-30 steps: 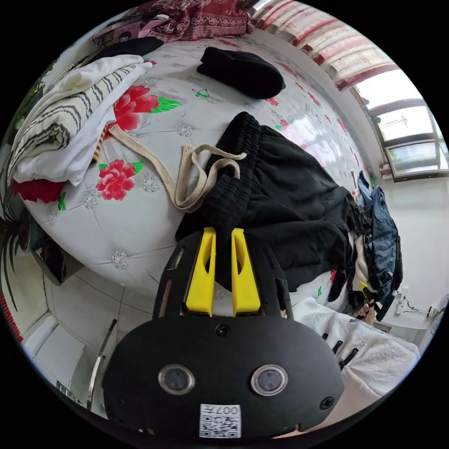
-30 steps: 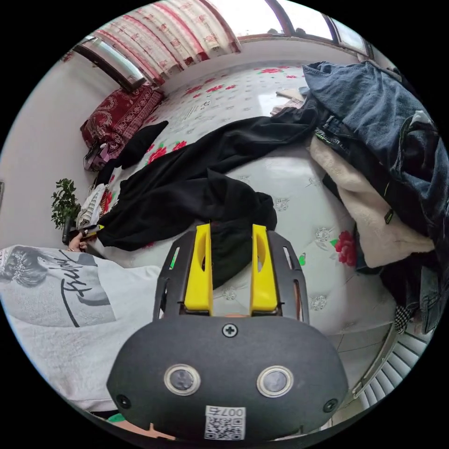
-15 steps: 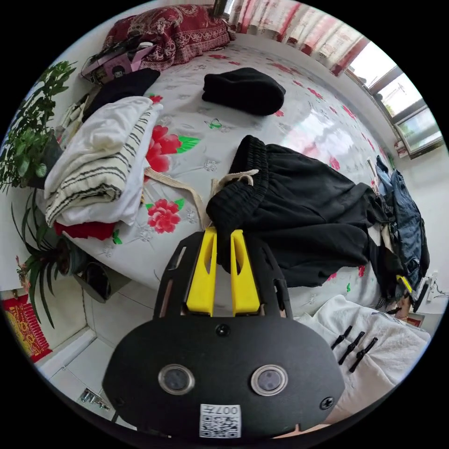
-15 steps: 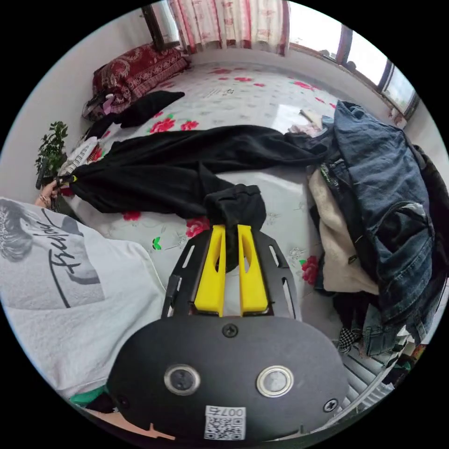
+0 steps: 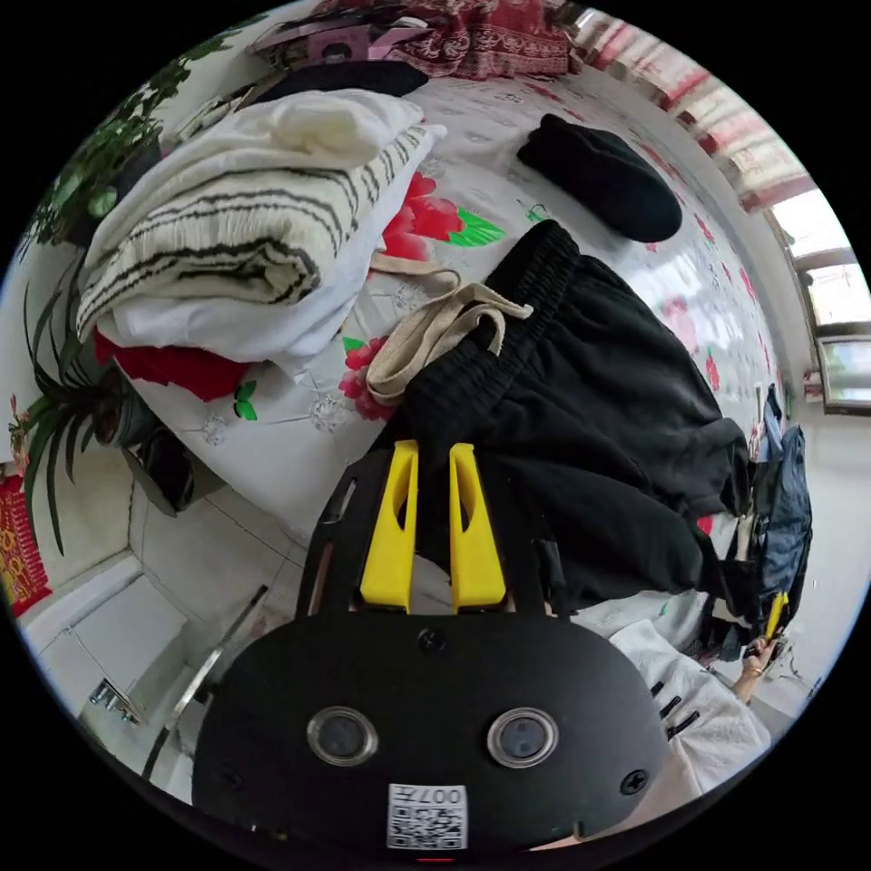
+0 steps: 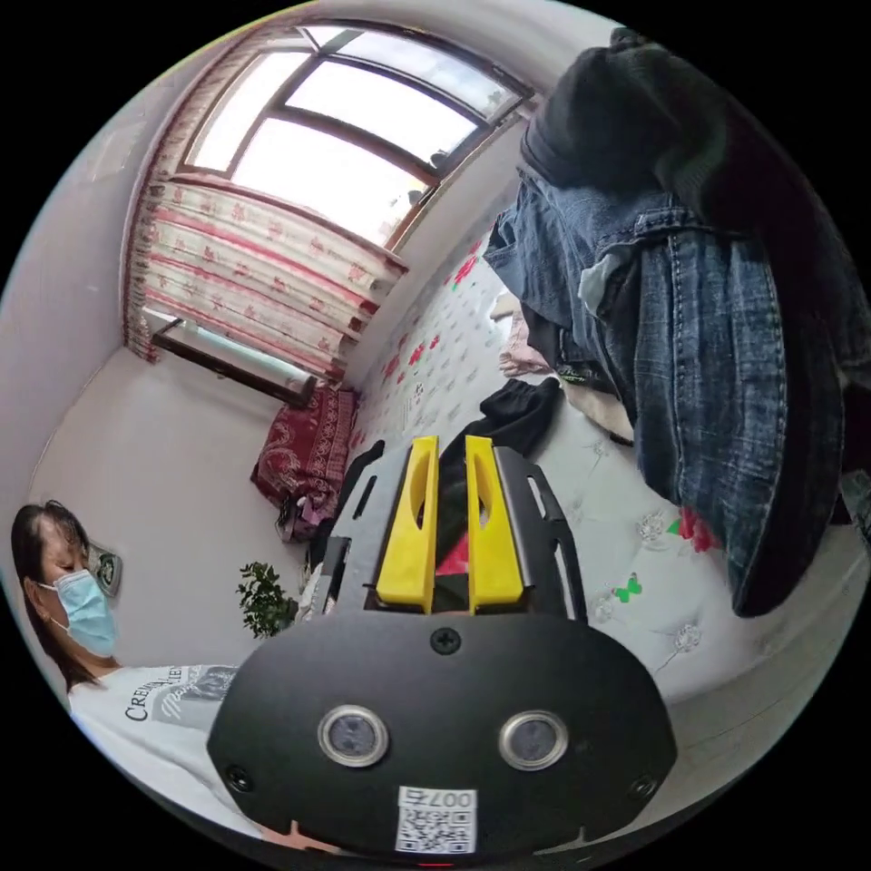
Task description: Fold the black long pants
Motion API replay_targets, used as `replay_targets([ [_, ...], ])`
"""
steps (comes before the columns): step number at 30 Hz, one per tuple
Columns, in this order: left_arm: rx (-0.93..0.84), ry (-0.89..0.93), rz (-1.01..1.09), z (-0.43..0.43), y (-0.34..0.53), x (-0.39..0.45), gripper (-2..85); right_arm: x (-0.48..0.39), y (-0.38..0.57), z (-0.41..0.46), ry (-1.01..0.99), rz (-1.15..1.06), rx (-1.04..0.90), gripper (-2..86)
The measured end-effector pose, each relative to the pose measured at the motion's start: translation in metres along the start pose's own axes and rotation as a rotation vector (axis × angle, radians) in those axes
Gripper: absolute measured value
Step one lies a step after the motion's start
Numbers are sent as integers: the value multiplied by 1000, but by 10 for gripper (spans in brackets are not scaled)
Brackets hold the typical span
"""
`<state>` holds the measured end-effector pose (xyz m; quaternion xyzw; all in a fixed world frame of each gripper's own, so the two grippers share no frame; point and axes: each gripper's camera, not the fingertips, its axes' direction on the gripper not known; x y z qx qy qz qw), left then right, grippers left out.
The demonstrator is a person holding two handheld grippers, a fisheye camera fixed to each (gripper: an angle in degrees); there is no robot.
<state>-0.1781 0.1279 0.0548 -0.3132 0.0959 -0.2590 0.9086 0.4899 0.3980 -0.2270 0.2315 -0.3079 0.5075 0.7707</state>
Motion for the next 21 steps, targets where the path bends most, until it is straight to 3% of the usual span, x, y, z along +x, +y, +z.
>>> replay_targets([
  [2, 4, 30, -24, 3, 7, -7, 65, 3, 9, 31, 42, -42, -97, 78],
  [4, 15, 24, -13, 2, 15, -10, 73, -5, 33, 72, 279, -218, -265, 84],
  [10, 84, 38, -68, -18, 66, -30, 82, -7, 143, 169, 729, -702, -632, 93],
  [13, 120, 66, -127, -18, 91, -36, 82, 2, 178, 213, 930, -847, -641, 78],
  [19, 82, 84, -96, 17, 99, -4, 97, 28, 200, 287, 1043, -875, -898, 12],
  [21, 70, 56, -99, 29, 96, 6, 105, 9, 197, 276, 988, -881, -864, 4],
])
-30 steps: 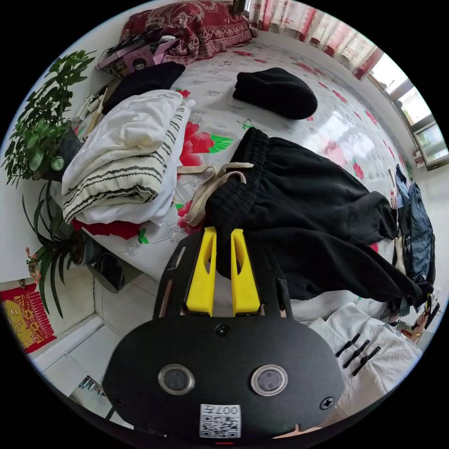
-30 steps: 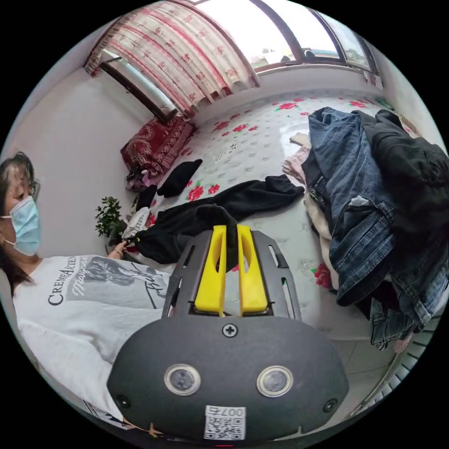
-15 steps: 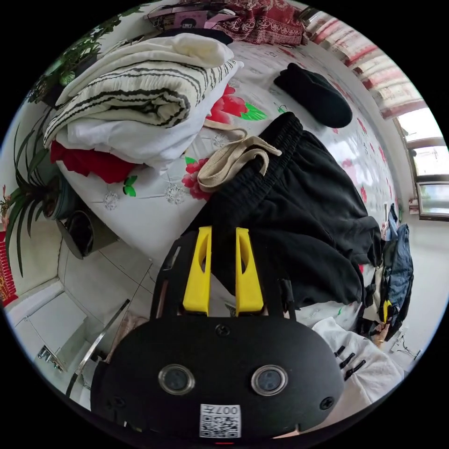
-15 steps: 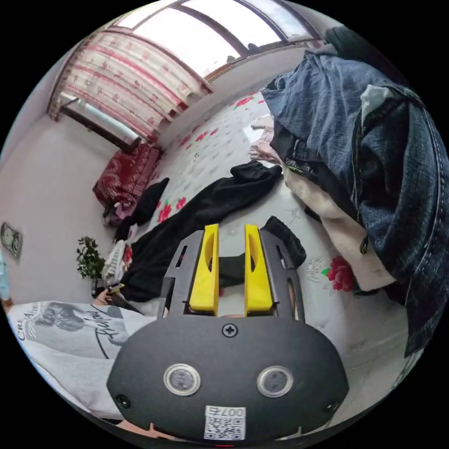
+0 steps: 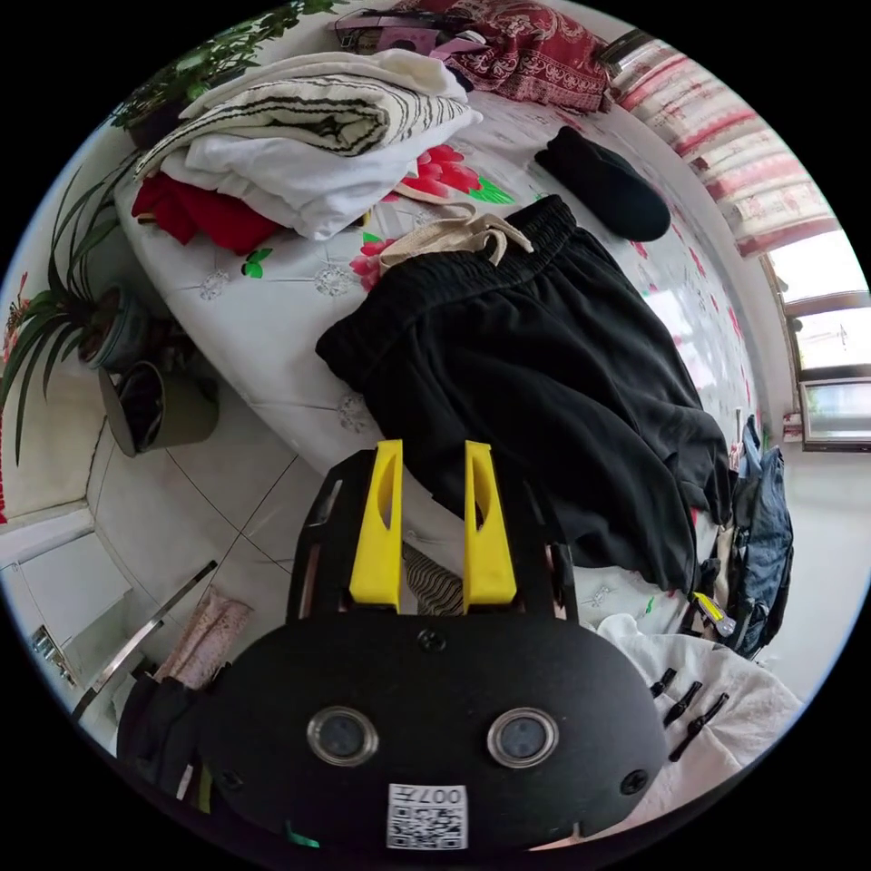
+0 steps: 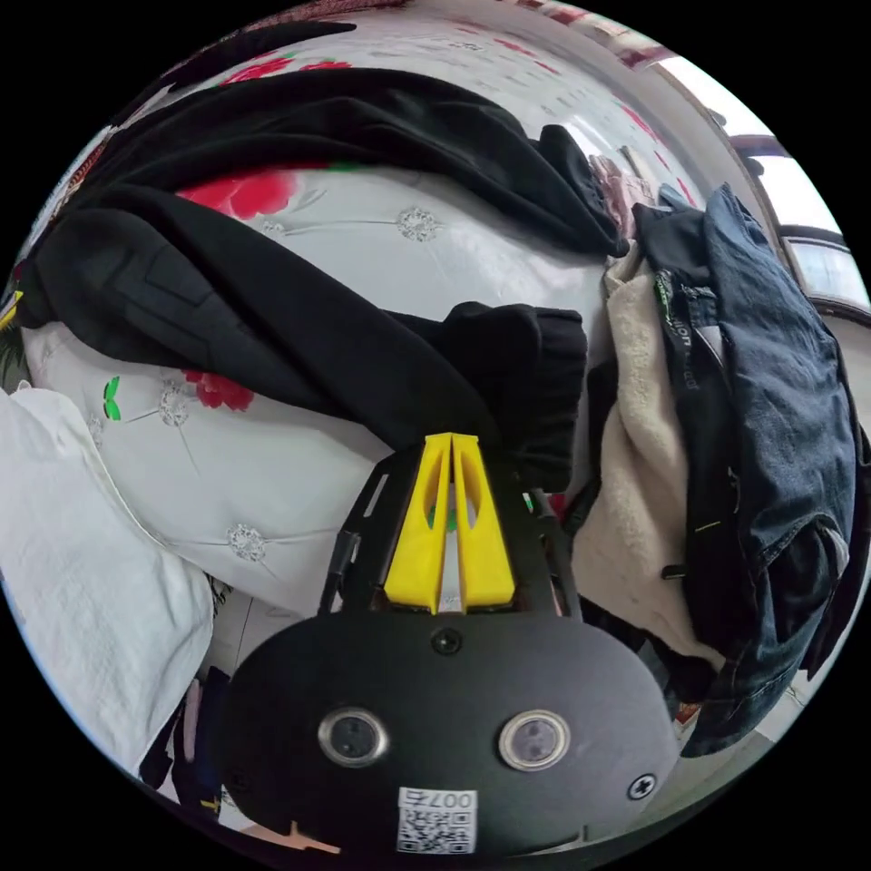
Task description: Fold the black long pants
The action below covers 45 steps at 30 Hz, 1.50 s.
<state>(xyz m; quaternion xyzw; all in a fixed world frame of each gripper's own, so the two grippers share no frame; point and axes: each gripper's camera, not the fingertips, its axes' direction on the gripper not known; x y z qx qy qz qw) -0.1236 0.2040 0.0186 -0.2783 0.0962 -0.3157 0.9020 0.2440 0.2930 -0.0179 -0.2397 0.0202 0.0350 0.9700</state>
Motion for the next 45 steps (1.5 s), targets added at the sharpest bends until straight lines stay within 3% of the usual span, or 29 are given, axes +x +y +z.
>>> replay_targets([
  [4, -28, -84, 14, 12, -3, 8, 104, 29, 41, -127, -148, 77, 152, -2],
  [7, -23, -129, 29, 16, -5, 13, 98, 44, 71, -238, -34, 103, 281, -1],
  [10, -25, -164, 11, 20, -9, 18, 95, 57, 79, -292, 70, 136, 448, 3],
  [14, -32, -213, 30, 23, -9, 28, 87, 47, 53, -236, -23, 22, 550, 31],
  [20, 17, -135, 64, 10, 3, 33, 76, -27, 11, -34, -194, -139, 200, 76],
  [24, -26, -109, 73, 20, 3, 35, 89, -57, -4, 45, -60, -119, -4, 56],
  [29, -67, -195, 151, 33, 0, 43, 83, -47, -1, 12, -42, -84, 6, 10],
  [34, -120, -307, 256, 35, -7, 50, 21, 20, 30, -152, -202, -49, 189, 6],
  [37, -140, -303, 262, 36, -11, 47, 2, 47, 18, -203, -140, -45, 219, 18],
  [41, -115, -280, 221, 33, -8, 39, -4, 79, -37, -172, -83, 93, 199, 59],
  [43, -100, -270, 222, 30, -5, 35, -5, 85, -59, -122, -133, 130, 77, 75],
  [45, -87, -244, 211, 26, -1, 28, -4, 81, -49, -107, -171, 157, 101, 79],
])
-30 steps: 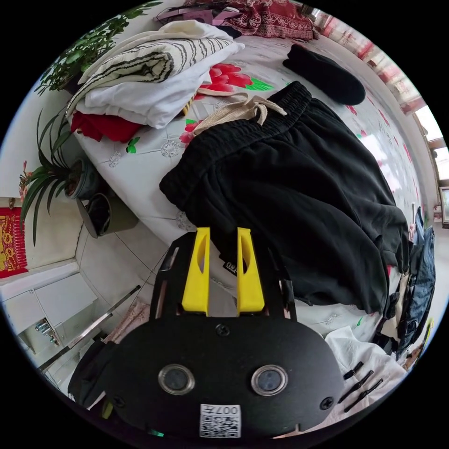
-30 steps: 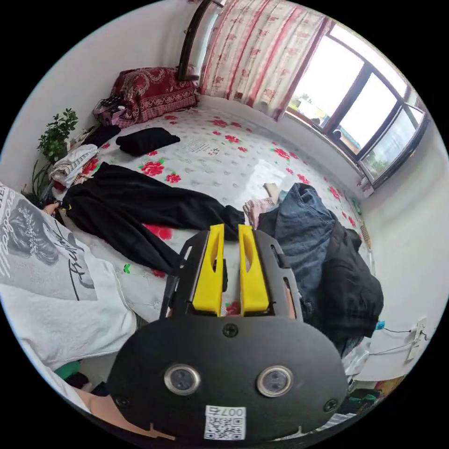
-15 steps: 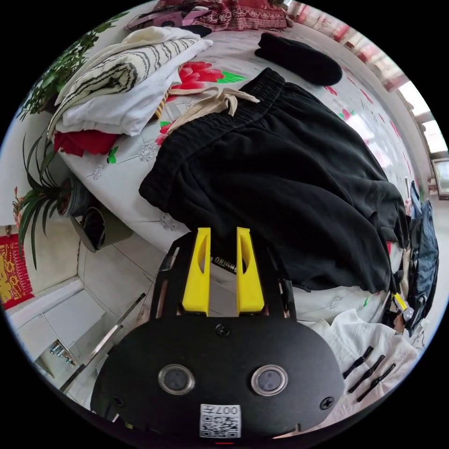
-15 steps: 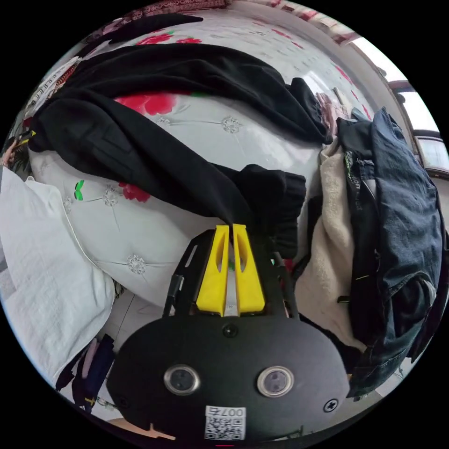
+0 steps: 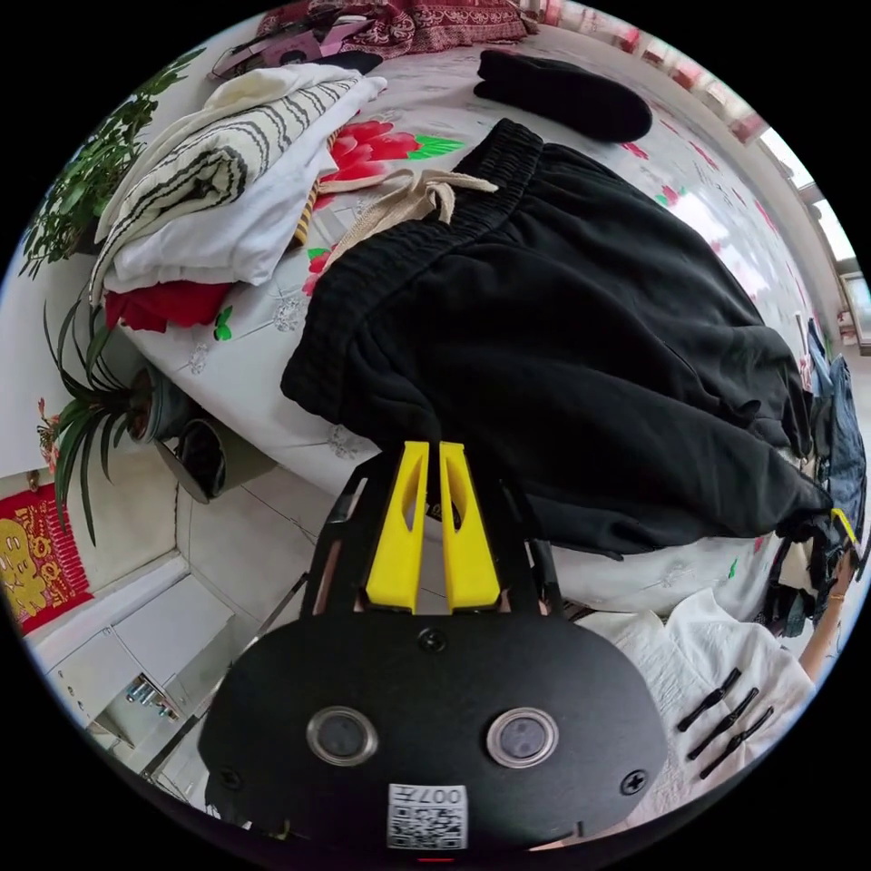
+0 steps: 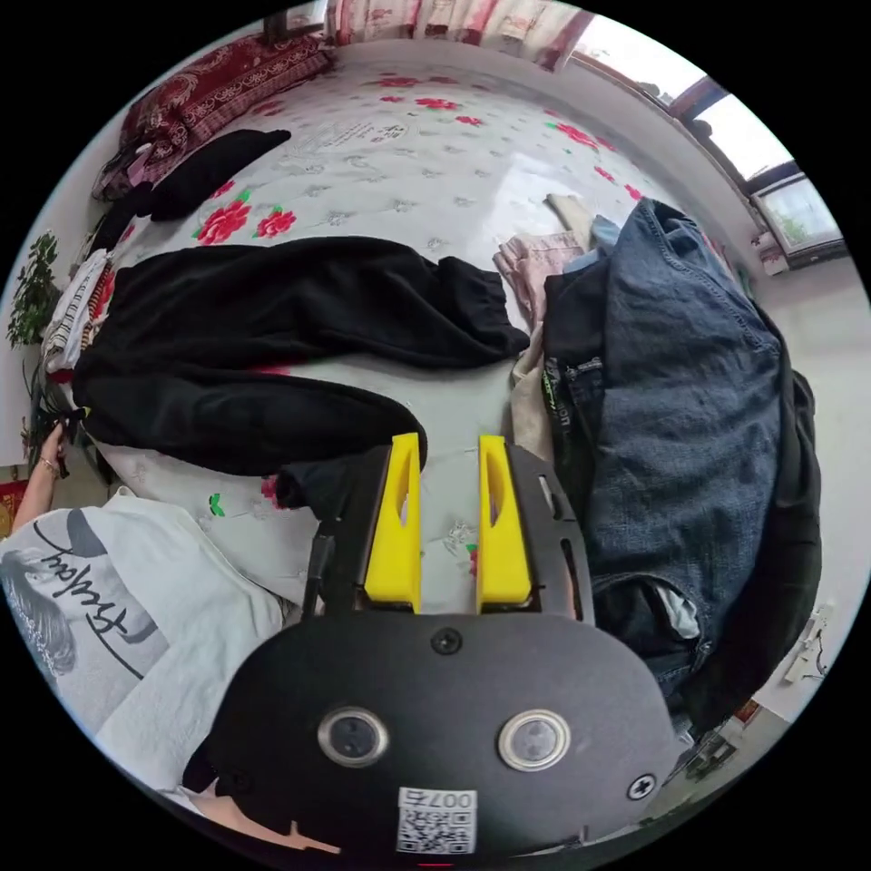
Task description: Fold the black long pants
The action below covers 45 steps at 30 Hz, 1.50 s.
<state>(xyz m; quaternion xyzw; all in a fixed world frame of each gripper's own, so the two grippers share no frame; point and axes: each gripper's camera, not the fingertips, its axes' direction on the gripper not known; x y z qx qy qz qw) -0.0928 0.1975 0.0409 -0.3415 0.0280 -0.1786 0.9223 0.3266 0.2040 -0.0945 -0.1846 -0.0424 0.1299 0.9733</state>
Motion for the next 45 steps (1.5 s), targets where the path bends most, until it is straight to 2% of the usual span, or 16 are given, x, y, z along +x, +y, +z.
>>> replay_targets([
  [4, 25, 51, -40, -2, 10, -14, -1, 2, 57, 3, -120, 79, 187, 86],
  [11, 117, 247, -191, -18, 37, -50, 43, -23, 72, 23, -142, -45, 214, 103],
  [14, 165, 307, -214, -27, 46, -60, 63, -38, 47, 38, -86, -117, 166, 107],
  [18, 223, 289, -208, -39, 48, -65, 80, -27, 22, 75, -58, -105, -52, 91],
  [23, 189, 241, -216, -30, 34, -66, 95, 45, 49, -12, -184, 90, 184, 56],
  [26, 66, 128, -226, -10, 22, -65, 11, 97, 100, -81, -270, 218, 354, 39],
  [28, 86, 154, -159, -17, 22, -68, 0, 130, 147, -110, -292, 300, 387, 27],
  [30, 116, 164, -85, -35, 31, -81, -5, 149, 177, -107, -288, 349, 316, 21],
  [34, 109, 266, -74, -43, 50, -115, -8, 180, 224, -59, -360, 487, 37, 10],
  [37, 119, 435, -124, -39, 41, -133, -8, 185, 202, -56, -438, 455, 7, 7],
  [39, 153, 602, -154, -45, 13, -130, -8, 188, 171, -81, -507, 407, 104, 5],
  [41, 208, 679, -103, -65, -10, -117, -9, 196, 144, -120, -605, 361, 242, 4],
  [45, 360, 703, 67, -137, -28, -95, -8, 212, 130, -228, -706, 255, 534, 3],
])
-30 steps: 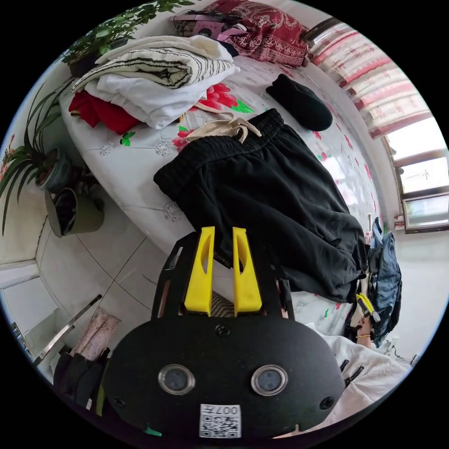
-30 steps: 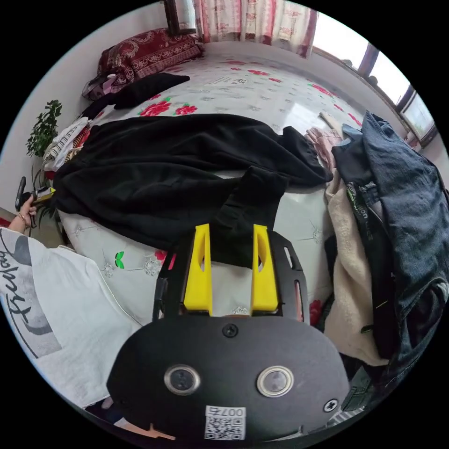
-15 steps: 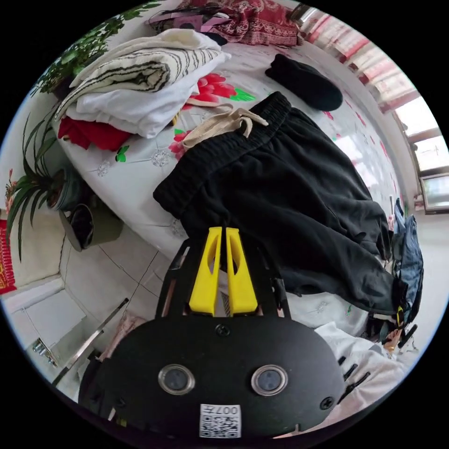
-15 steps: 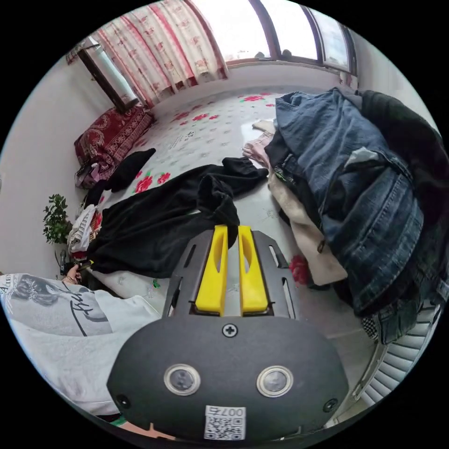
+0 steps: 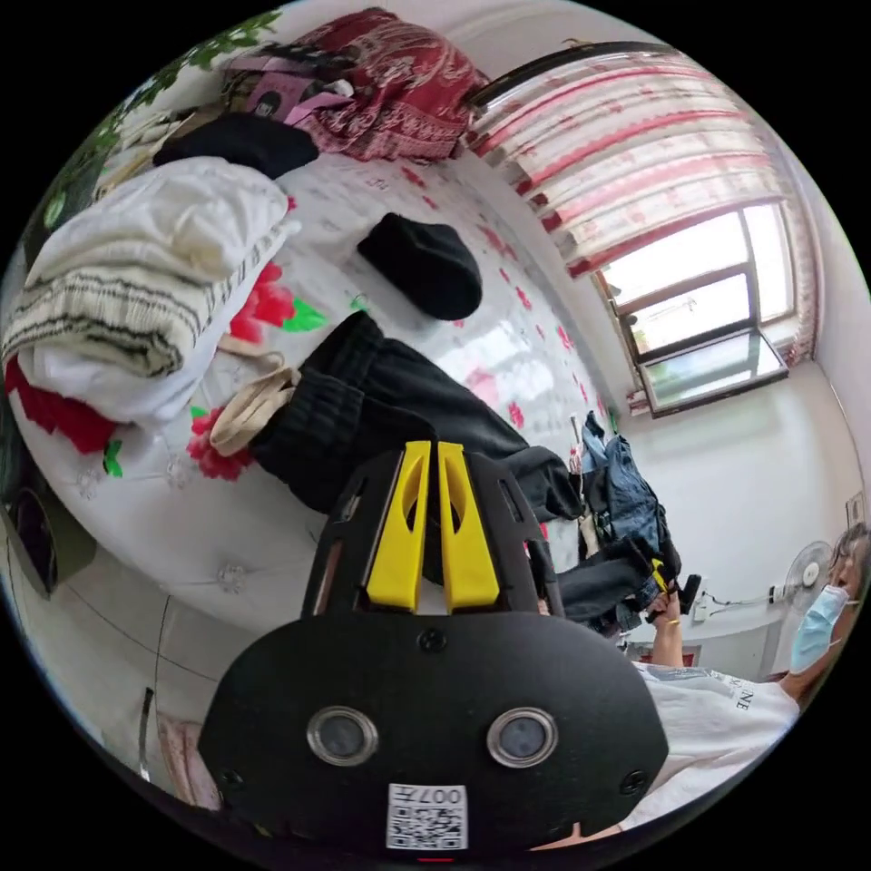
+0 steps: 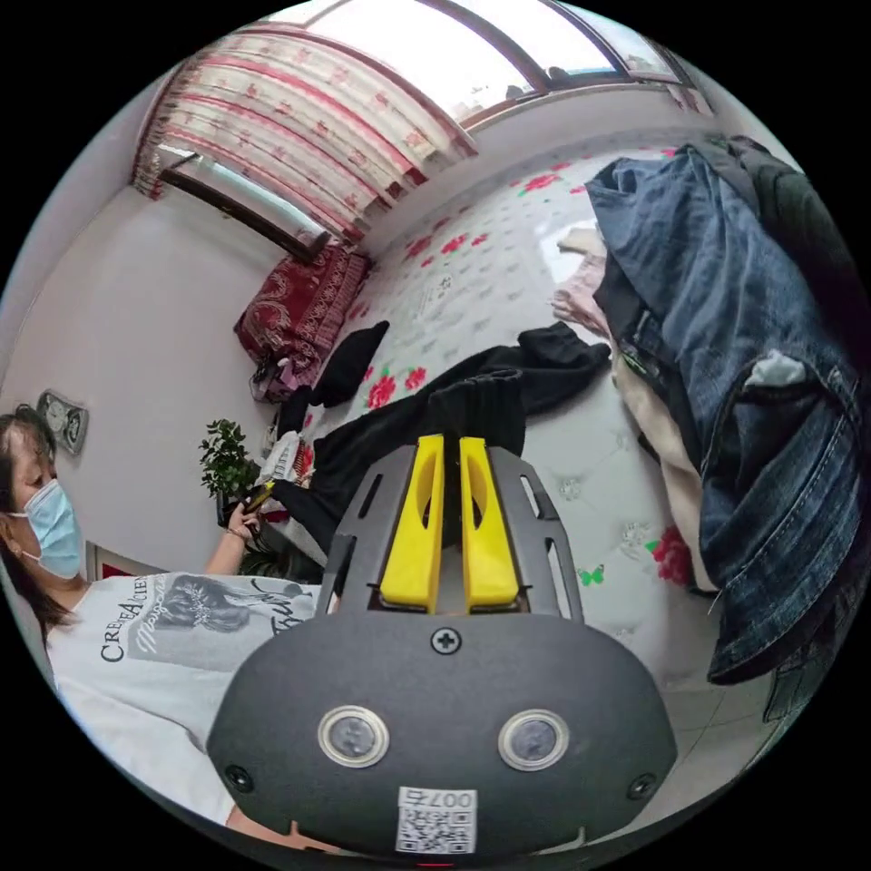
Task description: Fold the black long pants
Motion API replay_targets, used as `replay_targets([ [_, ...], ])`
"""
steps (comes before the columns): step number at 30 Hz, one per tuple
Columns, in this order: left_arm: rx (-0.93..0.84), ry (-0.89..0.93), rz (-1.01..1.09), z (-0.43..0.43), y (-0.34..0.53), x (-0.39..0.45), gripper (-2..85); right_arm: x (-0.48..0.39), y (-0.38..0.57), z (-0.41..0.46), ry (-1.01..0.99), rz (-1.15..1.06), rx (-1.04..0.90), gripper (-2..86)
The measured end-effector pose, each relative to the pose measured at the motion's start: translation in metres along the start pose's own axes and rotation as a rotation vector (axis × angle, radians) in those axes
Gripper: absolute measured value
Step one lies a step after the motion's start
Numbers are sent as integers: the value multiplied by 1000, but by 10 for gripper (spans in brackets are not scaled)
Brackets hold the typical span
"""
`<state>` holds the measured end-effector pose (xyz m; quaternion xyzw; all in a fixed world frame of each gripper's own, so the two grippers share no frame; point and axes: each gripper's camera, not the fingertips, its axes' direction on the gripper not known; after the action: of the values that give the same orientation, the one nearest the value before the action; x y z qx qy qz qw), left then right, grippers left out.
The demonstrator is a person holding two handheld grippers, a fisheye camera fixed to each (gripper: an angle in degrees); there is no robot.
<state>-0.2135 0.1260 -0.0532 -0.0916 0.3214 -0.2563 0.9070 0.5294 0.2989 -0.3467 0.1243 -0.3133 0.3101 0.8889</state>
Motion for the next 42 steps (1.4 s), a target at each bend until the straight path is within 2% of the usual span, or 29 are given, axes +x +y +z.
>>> replay_targets([
  [3, 30, -38, 78, -29, 8, 17, -8, -19, 5, -47, -15, -31, 101, 2],
  [6, 16, -117, 81, -44, 35, 9, -8, -9, 32, -66, 84, 13, 109, 2],
  [11, -214, -343, -75, -1, 79, -51, -7, 65, 82, -17, 292, 181, -119, 2],
  [14, -336, -330, -218, 48, 102, -90, -4, 124, 114, 43, 340, 282, -295, 3],
  [16, -353, -349, -224, 65, 109, -93, -1, 147, 136, 77, 402, 283, -420, 6],
  [20, -344, -347, -185, 68, 109, -76, 26, 156, 156, 80, 411, 313, -395, 16],
  [25, -355, -493, -176, 52, 125, -58, 50, 155, 180, 77, 556, 322, -453, 34],
  [30, -208, -590, -44, 41, 126, 2, 51, 89, 167, 72, 675, 136, -282, 40],
  [34, -185, -572, 90, 83, 85, 42, 69, 44, 119, 117, 608, -58, -197, 42],
  [38, -228, -560, 231, 166, 15, 84, 78, 35, 59, 180, 478, -119, -212, 44],
  [42, -304, -637, 340, 253, -52, 118, 65, 28, -2, 267, 506, -207, -307, 43],
])
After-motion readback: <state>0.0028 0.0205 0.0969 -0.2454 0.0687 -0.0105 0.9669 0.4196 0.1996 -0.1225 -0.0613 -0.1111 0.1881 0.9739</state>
